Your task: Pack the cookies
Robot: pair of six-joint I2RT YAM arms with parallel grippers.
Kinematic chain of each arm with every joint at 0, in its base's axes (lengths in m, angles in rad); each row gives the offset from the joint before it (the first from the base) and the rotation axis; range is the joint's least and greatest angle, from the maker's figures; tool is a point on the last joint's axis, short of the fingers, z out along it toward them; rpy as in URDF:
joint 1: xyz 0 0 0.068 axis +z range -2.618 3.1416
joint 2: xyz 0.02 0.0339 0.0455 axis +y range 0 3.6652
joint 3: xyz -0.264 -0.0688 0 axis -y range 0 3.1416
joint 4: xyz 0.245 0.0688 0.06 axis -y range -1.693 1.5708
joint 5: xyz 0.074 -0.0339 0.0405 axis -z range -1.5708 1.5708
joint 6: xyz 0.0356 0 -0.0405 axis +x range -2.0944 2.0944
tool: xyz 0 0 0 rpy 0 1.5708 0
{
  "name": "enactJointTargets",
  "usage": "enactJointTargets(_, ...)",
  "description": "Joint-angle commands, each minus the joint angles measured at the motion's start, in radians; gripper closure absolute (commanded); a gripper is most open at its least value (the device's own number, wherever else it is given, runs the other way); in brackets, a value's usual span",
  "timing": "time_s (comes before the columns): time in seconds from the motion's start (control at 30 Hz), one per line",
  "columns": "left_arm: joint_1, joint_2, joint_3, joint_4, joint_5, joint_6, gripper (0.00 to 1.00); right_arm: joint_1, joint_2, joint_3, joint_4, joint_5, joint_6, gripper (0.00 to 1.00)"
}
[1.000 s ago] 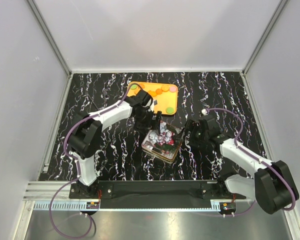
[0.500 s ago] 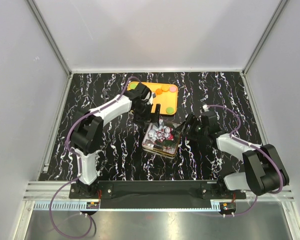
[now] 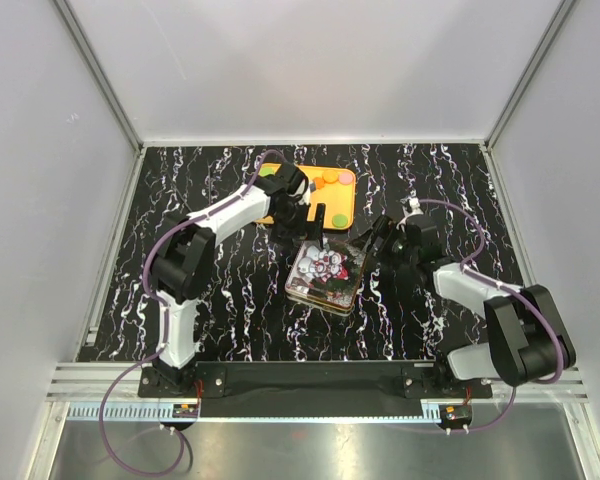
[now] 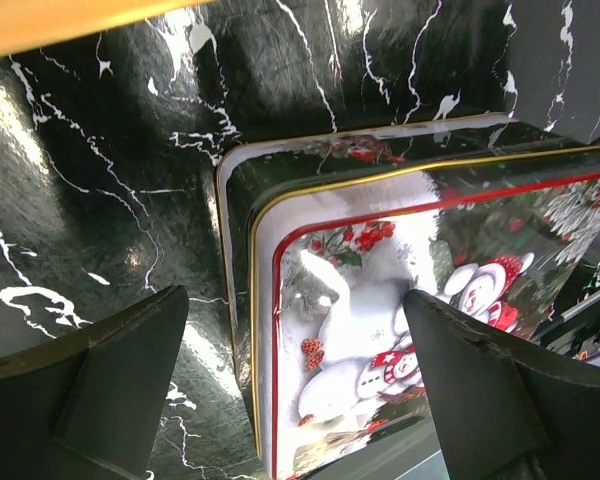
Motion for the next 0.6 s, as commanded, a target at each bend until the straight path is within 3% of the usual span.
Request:
enactJointTargets(0.0, -0.001, 0.017, 0.053, 0.005, -0.011, -0.006, 0.03, -0.028, 0.057, 0.051, 0.121, -0.022, -0.017, 0.12)
enactJointTargets(0.23, -0.002, 0.032, 0.063, 0.008, -0.011, -0.012, 0.03, -0.042, 0.195, 0.033, 0.272, -0.097, 0.038, 0.17)
enactJointTargets(0.57, -0.025, 0.029, 0.063, 0.02, -0.035, -0.036, 0.03, -0.008, 0.258, -0.113, 0.46, -0.098, 0.153, 0.23)
